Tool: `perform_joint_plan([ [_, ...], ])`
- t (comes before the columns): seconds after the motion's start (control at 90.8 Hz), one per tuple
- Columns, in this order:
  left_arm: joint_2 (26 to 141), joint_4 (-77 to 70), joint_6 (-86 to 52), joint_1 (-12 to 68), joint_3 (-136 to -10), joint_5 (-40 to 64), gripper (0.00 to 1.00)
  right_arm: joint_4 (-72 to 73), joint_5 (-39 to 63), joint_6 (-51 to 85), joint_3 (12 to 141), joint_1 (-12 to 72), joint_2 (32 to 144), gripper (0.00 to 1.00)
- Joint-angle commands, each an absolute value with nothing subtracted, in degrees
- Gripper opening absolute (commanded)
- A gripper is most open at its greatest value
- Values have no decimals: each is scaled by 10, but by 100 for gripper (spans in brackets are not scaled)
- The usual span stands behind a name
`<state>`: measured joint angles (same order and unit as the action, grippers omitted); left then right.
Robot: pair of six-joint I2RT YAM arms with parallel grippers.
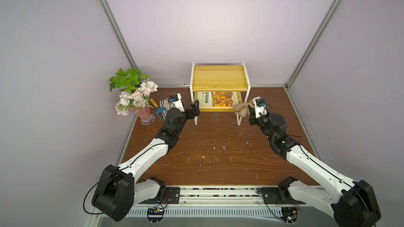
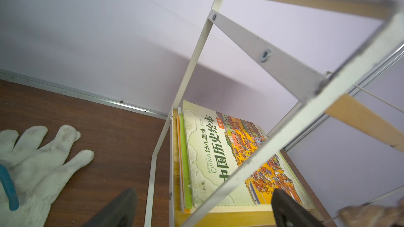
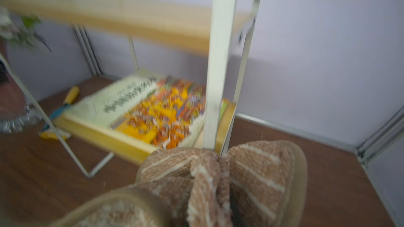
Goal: Wipe the bookshelf clean with a cloth
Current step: Wipe the dust from the shelf.
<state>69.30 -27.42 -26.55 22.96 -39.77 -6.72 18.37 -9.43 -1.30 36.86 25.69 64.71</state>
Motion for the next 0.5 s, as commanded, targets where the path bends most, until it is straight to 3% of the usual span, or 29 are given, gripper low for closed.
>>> perform_joint_plan([
  [0.0, 703, -263, -251, 223, -413, -79, 98, 153, -82, 6, 438, 245, 646, 0],
  [0.209, 703, -264, -263, 223, -421, -74, 97, 213, -76, 2, 538, 224, 596, 0],
  [0.385, 703, -253, -266, 223, -417, -95, 98, 218, -70, 54, 390, 205, 604, 0],
  [0.484, 709, -252, -247, 223, -423, -98, 98, 239, -23, 113, 333, 140, 618, 0],
])
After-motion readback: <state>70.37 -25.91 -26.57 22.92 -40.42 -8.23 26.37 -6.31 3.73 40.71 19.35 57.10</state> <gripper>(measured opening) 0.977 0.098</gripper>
